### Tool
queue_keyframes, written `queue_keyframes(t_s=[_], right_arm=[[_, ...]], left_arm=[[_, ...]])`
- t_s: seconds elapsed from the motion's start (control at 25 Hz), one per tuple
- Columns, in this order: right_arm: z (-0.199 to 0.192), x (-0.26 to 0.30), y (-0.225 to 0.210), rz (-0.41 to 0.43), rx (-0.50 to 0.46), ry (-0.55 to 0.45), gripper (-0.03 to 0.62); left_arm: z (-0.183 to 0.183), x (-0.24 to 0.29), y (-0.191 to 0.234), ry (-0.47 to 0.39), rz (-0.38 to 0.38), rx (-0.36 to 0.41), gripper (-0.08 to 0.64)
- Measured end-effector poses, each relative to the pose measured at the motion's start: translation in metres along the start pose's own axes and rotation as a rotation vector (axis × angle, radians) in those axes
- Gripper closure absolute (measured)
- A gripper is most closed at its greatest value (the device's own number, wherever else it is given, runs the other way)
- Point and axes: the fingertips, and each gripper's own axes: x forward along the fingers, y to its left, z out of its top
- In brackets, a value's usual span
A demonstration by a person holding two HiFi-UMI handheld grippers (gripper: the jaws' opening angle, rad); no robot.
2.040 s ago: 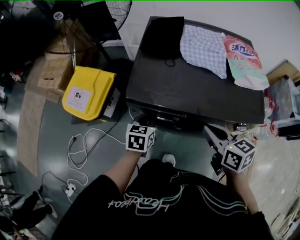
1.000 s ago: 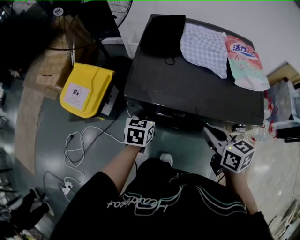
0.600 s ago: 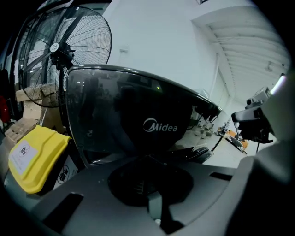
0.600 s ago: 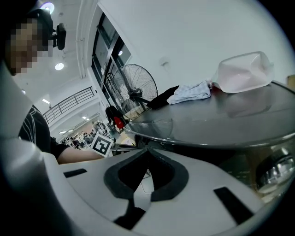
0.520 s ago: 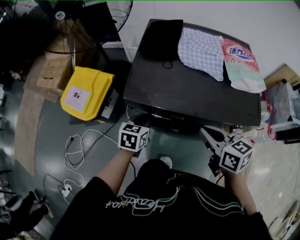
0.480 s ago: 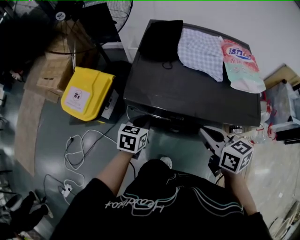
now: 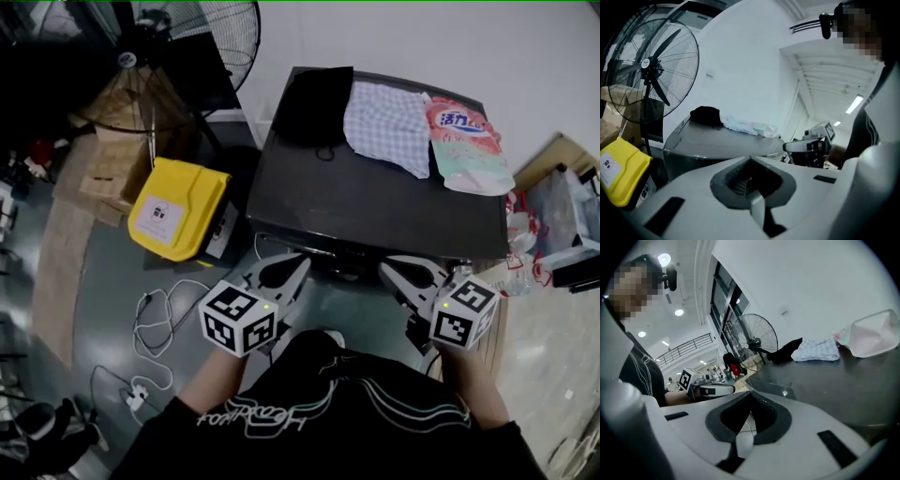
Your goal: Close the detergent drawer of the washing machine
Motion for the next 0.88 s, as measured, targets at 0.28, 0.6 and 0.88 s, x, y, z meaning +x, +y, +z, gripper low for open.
queue_keyframes(t_s=[0.28,0.6,0.88], right_arm=[[0.047,-0.018,0.040,0.080,-0.085,-0.118,0.565],[0.073,-0.028,0.075,0.188,-0.089,-0.197,0.565],[0.074,-0.039,0.083,0.173,-0.144,-0.205,0.565]], left_arm=[[0.057,-0.022,-0.051,-0.103,-0.063,0.066,0.537],[0.077,-0.039,-0.073,-0.121,-0.051,0.129,0.537],[0.088,-0.047,-0.086,-0.167,-0.078,0.089,0.537]])
